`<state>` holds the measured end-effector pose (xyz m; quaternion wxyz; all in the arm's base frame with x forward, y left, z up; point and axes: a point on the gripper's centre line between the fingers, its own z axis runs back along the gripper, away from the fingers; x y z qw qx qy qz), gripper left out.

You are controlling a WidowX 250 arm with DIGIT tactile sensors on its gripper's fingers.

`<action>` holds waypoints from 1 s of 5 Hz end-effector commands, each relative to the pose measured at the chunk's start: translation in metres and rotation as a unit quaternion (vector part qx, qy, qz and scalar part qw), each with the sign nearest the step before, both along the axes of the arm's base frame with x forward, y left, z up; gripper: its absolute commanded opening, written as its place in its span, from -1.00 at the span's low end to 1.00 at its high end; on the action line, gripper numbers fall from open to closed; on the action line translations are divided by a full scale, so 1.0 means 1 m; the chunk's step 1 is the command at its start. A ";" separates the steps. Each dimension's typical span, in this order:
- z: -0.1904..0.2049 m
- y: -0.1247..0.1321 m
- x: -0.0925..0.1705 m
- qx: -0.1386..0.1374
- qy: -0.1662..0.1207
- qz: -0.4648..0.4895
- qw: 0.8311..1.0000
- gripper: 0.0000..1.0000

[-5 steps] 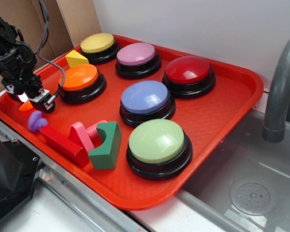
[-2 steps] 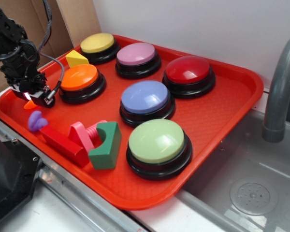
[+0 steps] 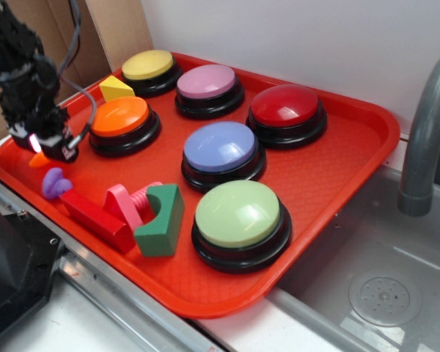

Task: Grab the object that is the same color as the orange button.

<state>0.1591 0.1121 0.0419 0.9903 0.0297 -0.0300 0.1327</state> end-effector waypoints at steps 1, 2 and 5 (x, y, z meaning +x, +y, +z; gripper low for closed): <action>0.053 -0.019 0.014 -0.035 -0.021 -0.027 0.999 -1.00; 0.082 -0.053 0.019 -0.058 -0.001 -0.085 0.995 -1.00; 0.094 -0.103 0.020 -0.042 0.030 -0.144 0.988 -1.00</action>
